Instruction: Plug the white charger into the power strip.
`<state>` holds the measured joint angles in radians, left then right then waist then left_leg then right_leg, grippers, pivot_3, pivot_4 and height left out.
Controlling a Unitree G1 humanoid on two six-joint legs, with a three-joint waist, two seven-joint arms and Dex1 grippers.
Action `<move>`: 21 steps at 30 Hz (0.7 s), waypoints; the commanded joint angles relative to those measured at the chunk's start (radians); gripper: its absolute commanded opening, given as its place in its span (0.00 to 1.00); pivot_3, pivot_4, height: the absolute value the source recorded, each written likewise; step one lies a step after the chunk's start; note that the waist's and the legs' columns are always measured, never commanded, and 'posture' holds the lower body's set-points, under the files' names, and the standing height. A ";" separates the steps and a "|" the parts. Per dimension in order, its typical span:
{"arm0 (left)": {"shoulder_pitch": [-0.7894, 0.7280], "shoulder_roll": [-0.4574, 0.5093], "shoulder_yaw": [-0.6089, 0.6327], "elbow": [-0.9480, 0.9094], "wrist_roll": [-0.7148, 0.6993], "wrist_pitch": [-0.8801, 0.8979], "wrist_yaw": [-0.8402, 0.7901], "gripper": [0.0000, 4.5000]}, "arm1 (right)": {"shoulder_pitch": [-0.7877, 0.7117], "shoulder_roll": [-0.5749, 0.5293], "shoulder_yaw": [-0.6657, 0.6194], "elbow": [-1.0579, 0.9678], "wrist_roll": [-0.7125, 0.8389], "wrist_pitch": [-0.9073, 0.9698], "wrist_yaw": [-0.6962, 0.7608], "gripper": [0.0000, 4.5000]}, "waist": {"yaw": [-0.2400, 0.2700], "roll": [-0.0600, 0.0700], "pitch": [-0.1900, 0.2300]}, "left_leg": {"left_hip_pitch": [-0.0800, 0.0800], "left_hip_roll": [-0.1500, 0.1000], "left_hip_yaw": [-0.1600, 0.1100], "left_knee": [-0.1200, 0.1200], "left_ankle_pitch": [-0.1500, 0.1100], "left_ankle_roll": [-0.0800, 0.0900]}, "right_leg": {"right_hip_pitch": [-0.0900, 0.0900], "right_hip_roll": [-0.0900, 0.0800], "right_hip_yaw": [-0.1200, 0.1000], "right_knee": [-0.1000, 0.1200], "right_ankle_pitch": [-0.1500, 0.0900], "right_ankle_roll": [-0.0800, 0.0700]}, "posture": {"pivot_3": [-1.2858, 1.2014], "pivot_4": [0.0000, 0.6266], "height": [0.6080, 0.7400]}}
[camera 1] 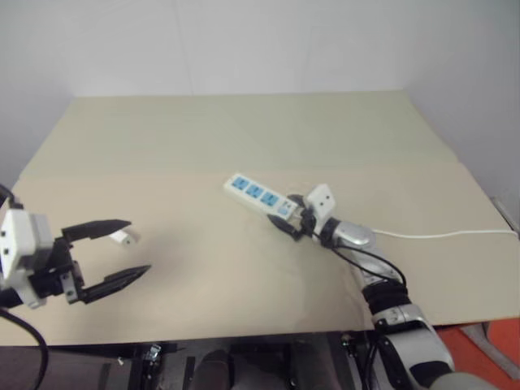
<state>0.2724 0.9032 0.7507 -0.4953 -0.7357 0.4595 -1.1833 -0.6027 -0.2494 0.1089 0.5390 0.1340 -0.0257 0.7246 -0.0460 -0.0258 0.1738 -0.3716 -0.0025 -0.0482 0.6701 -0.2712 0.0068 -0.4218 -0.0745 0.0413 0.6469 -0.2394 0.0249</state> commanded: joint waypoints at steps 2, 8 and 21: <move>-0.005 0.008 0.018 -0.017 -0.014 -0.009 0.005 1.00 | -0.036 0.021 -0.010 0.044 0.009 -0.060 0.040 0.99 | 0.000 0.000 0.000 | 0.000 0.000 0.000 0.000 0.000 0.000 | 0.000 0.000 0.000 0.000 0.000 0.000 | 0.52 0.24 1.00; -0.007 0.011 0.020 -0.017 -0.015 -0.009 0.005 1.00 | -0.092 0.056 -0.019 0.175 0.011 -0.106 0.073 0.99 | -0.011 0.000 0.000 | 0.002 0.000 0.001 -0.001 0.000 0.000 | 0.000 0.001 0.001 0.000 0.000 -0.001 | 0.52 0.24 1.00; 0.009 0.019 0.045 -0.021 -0.023 -0.004 -0.001 1.00 | -0.093 0.054 -0.017 0.264 0.016 -0.161 0.200 0.76 | -0.024 -0.002 -0.002 | 0.003 0.001 0.000 -0.001 0.000 0.000 | 0.001 0.001 0.001 0.000 0.001 0.000 | 0.52 0.24 1.00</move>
<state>0.2885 0.9043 0.7687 -0.5023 -0.7474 0.4608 -1.1824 -0.7240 -0.1985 0.0868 0.8115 0.1393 -0.1803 0.8785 -0.0698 -0.0277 0.1722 -0.3687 -0.0015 -0.0479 0.6690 -0.2712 0.0067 -0.4203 -0.0738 0.0424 0.6472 -0.2388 0.0244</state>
